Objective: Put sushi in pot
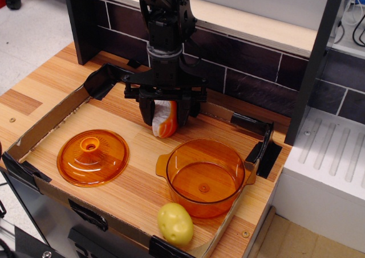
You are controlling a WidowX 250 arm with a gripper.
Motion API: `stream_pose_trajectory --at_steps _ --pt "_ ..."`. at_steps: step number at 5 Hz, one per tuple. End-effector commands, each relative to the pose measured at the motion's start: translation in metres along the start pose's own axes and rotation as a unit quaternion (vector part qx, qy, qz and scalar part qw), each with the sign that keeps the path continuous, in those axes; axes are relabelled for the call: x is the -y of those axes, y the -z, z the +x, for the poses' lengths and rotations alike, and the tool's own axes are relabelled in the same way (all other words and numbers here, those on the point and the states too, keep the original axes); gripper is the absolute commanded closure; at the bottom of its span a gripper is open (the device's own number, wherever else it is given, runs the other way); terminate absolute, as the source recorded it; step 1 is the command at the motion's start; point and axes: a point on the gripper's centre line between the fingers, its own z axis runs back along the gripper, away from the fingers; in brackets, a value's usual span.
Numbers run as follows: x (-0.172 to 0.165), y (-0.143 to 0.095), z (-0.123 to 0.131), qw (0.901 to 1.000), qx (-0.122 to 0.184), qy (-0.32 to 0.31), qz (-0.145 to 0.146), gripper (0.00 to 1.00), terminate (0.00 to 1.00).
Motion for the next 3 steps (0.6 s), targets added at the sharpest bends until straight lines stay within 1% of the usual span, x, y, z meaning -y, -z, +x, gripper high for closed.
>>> stream_pose_trajectory --at_steps 1,2,3 --pt "0.02 -0.059 -0.03 0.9967 0.062 0.037 -0.035 1.0 0.0" --pt "0.026 -0.072 -0.058 0.9957 0.045 0.066 -0.048 1.0 0.0" --pt "0.034 -0.064 -0.087 0.9934 0.011 0.1 -0.055 1.0 0.0"
